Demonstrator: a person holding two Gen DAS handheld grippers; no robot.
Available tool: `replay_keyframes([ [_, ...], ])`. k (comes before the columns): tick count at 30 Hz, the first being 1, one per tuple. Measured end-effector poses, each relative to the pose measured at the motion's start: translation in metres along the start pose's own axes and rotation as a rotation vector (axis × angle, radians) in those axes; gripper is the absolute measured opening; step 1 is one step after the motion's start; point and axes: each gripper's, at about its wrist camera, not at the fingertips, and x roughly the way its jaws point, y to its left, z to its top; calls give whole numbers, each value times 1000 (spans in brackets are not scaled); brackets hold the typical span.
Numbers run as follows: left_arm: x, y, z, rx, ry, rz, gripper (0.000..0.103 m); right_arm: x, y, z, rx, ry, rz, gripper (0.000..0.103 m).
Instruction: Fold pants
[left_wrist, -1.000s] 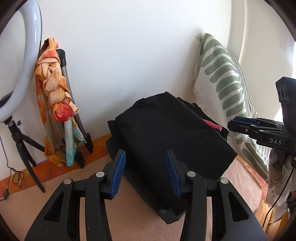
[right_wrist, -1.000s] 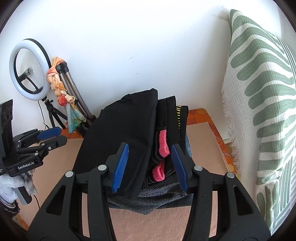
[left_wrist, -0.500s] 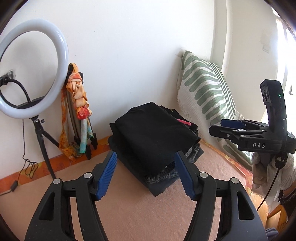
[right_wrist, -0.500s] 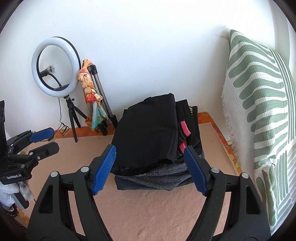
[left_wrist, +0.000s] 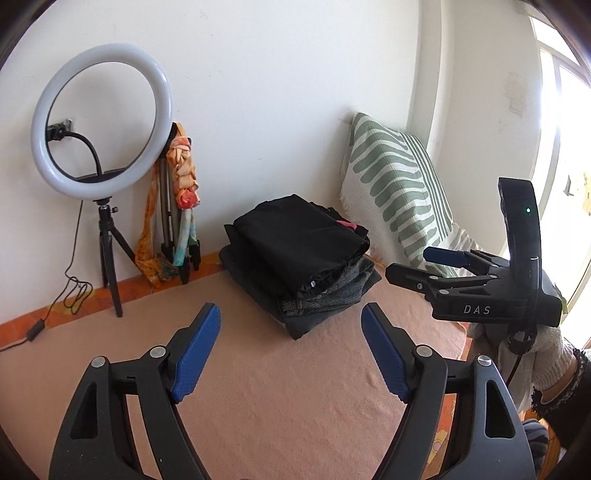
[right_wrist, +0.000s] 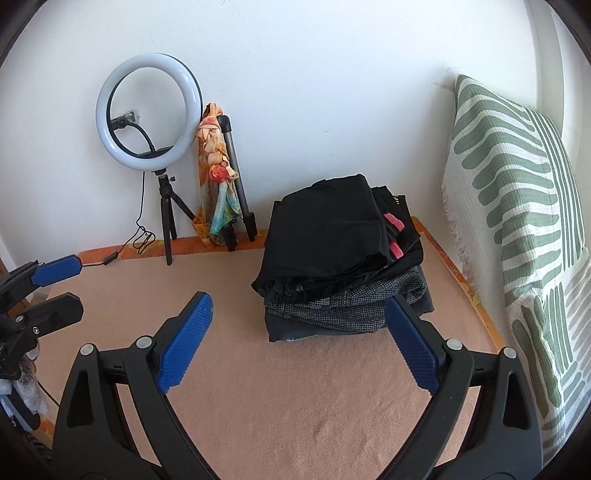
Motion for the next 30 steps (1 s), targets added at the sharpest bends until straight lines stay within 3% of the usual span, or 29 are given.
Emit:
replay_keyframes([
  [5,-11,-1,-22,-1,7,12,83,-10,14,-22,8,0,-19,101],
  [9,-13,3,-40,-17,43,65,83,-14,21,-34,23,-9,-16,101],
  [16,-12,6,-63,-4,74,65,83,-13,33,-47,36,-29,-15,103],
  [30,-12,19,-75,-36,13,116,88,4,29,-61,45,-25,-46,103],
])
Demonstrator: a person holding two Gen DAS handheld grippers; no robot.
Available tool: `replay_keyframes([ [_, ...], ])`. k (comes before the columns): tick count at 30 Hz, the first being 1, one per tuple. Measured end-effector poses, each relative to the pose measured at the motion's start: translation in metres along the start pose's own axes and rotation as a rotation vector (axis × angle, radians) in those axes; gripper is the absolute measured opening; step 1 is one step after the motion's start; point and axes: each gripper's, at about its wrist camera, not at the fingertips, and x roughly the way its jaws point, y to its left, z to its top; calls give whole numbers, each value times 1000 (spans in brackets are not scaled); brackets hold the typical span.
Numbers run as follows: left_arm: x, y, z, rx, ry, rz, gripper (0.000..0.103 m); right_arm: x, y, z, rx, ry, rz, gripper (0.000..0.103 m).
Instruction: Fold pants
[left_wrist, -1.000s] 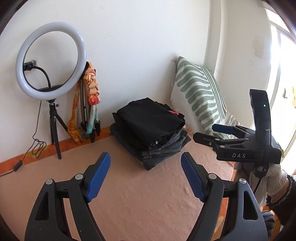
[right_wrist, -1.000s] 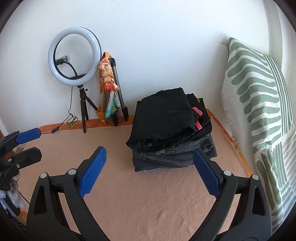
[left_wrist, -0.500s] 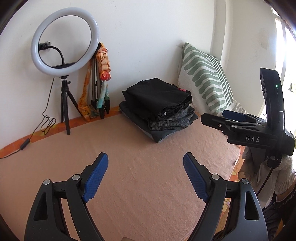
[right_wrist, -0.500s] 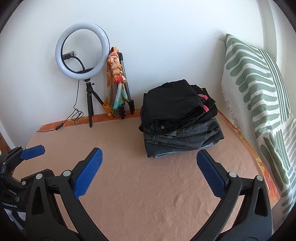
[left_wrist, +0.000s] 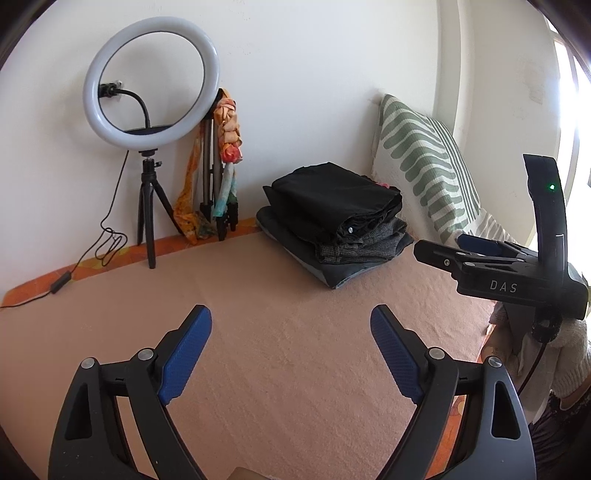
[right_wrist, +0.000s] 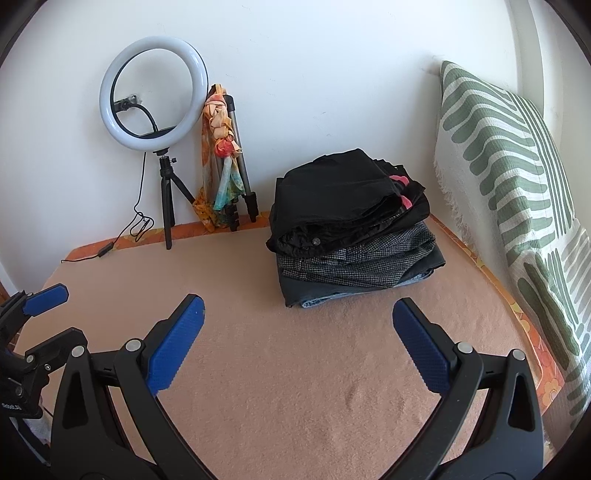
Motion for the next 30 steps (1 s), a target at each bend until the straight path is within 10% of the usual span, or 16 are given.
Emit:
replay_keyframes([
  [30,-5,7,-3,7,0,45,102,8,0,2,-13,-26,-1,103],
])
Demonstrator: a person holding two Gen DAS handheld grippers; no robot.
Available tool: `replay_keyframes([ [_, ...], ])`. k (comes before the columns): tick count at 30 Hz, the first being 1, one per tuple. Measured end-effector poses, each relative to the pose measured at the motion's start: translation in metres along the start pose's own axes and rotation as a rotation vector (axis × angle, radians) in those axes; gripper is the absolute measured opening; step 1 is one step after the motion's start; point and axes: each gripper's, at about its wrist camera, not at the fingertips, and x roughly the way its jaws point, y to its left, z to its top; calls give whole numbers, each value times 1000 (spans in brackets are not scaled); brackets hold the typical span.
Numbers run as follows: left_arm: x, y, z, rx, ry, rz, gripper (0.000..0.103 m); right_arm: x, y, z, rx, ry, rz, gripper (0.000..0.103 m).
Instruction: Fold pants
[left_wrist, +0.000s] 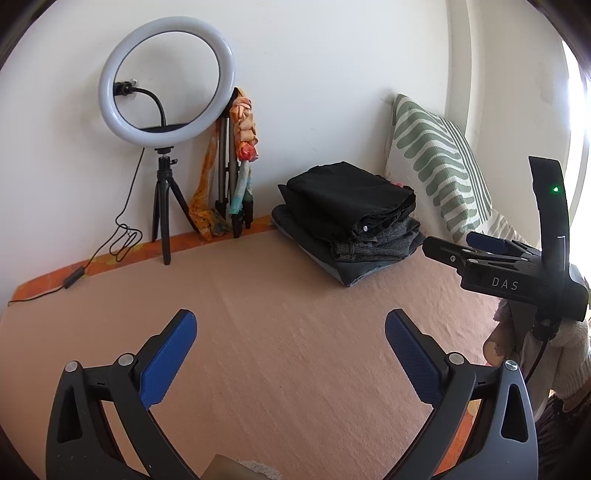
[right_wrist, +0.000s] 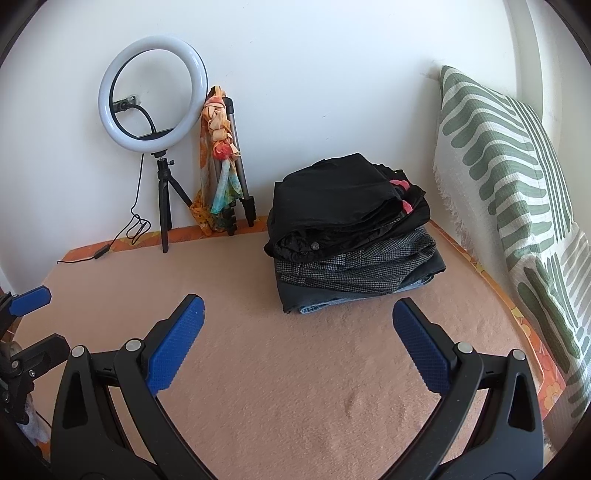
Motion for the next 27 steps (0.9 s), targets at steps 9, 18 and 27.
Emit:
replay_keyframes([
  [9,0,1,1,-12,2,-8,102,0,2,1,-2,2,6,103],
  [18,-1,2,1,-11,1,-11,102,2,4,2,-3,5,13,103],
  [27,-1,2,0,-8,5,-14,102,3,6,-1,-5,6,15,103],
])
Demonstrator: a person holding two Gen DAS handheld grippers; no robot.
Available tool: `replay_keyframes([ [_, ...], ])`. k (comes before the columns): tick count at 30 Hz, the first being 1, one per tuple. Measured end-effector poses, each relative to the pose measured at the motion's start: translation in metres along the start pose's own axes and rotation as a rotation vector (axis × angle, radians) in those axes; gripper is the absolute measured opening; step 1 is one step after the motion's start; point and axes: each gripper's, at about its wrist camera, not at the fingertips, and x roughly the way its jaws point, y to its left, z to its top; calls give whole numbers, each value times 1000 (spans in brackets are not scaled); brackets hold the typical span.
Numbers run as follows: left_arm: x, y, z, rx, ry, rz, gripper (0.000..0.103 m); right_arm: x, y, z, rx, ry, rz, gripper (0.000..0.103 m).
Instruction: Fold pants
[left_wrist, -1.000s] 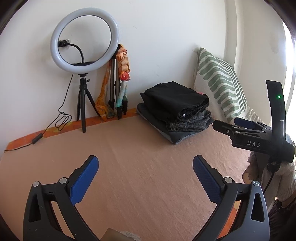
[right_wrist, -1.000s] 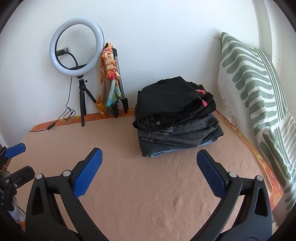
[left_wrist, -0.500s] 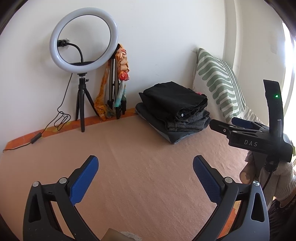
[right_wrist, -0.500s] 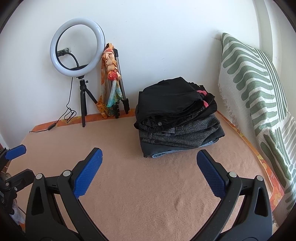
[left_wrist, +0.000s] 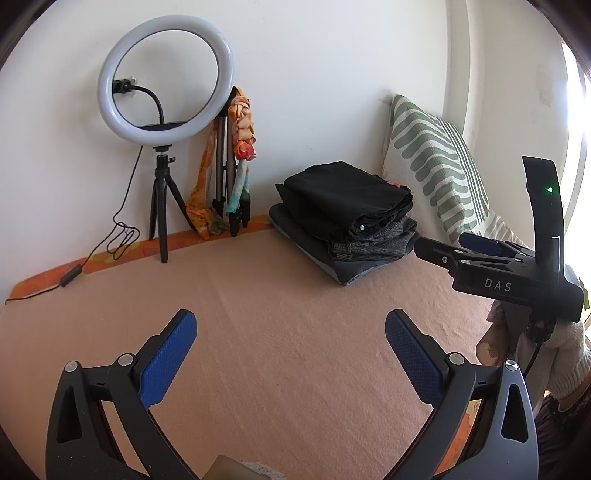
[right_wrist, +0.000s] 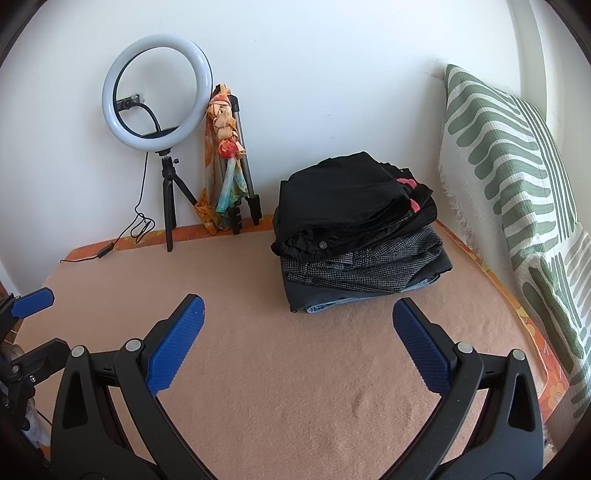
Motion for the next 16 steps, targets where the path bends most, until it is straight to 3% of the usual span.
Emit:
replay_keyframes([
  [16,0,-1,-4,22,-5,5,102,5,2,-6,5,12,7,103],
])
